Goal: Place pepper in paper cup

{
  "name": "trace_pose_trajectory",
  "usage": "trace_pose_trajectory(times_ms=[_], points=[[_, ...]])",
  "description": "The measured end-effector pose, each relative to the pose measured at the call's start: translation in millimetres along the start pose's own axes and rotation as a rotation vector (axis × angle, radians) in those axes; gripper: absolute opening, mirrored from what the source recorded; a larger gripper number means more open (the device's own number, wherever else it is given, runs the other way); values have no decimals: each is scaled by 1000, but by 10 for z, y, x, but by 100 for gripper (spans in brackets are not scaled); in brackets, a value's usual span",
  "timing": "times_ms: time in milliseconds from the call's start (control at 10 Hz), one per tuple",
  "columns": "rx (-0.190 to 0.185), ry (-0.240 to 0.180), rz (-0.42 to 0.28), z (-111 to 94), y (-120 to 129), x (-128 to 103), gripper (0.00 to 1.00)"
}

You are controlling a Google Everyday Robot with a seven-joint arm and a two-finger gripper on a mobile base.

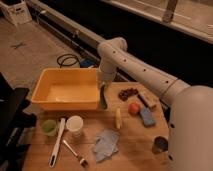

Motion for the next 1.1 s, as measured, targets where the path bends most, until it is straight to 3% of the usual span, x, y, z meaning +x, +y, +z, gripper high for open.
trace_pose_trajectory(times_ms=[300, 700, 900, 1100], points=[[63, -12, -104, 59, -524, -190, 0], [197, -39, -275, 117, -1099, -617, 0], [248, -53, -359, 131, -1210, -827, 0], [257, -110, -461, 219, -1244, -1055, 0]])
